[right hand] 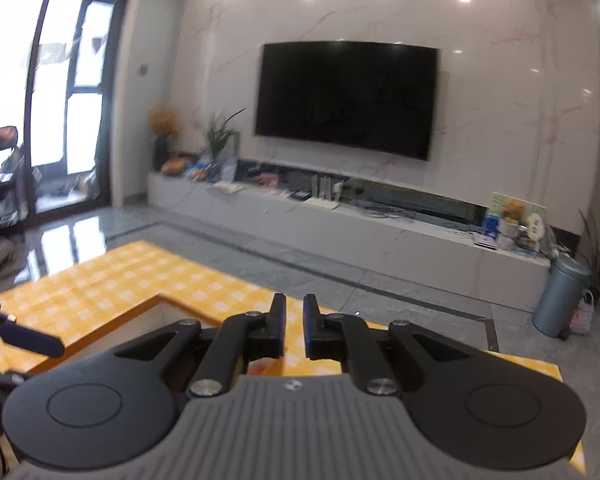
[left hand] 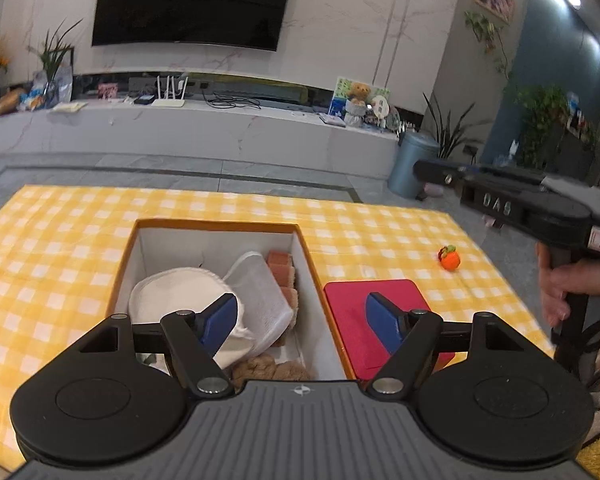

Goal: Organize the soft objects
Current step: 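Move both open tools back over the yellow cloth and orange crocheted fruit, then grasp the yellow cloth with the left tool while right tool grasps the orange crocheted fruit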

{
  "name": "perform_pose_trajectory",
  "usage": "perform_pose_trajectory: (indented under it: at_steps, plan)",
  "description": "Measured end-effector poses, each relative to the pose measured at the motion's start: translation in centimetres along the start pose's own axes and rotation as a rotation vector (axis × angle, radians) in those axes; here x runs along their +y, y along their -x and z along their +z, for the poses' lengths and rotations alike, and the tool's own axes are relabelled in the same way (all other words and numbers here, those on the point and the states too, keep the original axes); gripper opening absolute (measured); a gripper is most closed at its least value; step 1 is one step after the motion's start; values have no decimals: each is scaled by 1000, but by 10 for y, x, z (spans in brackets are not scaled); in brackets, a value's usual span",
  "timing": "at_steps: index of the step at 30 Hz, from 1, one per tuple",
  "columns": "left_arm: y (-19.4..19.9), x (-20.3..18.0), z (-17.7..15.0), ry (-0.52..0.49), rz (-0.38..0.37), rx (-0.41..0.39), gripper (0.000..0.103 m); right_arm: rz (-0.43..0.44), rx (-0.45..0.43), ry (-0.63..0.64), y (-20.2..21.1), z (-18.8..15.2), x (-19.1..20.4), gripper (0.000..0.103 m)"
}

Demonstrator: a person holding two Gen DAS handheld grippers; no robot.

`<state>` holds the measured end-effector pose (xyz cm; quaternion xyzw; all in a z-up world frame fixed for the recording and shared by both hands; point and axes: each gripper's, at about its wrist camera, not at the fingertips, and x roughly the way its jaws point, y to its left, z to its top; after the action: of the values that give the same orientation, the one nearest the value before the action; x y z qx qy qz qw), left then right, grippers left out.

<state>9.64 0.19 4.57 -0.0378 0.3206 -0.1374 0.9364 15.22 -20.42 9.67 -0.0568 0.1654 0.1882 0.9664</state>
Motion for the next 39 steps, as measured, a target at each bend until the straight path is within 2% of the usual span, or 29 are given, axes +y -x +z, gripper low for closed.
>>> perform_pose_trajectory:
  at_steps: [4,8,10,12,16,18,22,26,30,32,34,39]
  plan:
    - [-24,-27,0,-85,49,53,85,-54,-13,-53,11,-14,-34,17]
    - [-39,-51,6,-110,20,67,85,-180,-19,-108,27,-27,-70,22]
    - [-42,-65,11,-106,8,59,85,-250,-4,-132,32,-36,-89,27]
    - [-42,-77,16,-105,-10,49,85,-306,20,-182,36,-44,-111,28]
    - [-49,-106,23,-127,-17,43,87,-368,68,-271,39,-67,-148,33]
    - [-60,-122,25,-151,-22,64,87,-385,92,-303,38,-78,-163,42]
    - [-94,-155,22,-204,-80,169,88,-455,134,-386,33,-98,-188,46]
    - [-137,-184,13,-253,-109,291,85,-462,148,-464,34,-118,-207,46]
    - [-172,-202,-1,-207,-99,333,85,-477,183,-499,29,-132,-223,46]
    - [-185,-210,-11,-208,-109,339,85,-477,188,-512,26,-135,-229,47]
    - [-196,-221,-24,-254,-101,329,85,-467,186,-530,23,-138,-231,49]
    - [-218,-237,-51,-345,12,313,85,-461,209,-531,14,-143,-231,51]
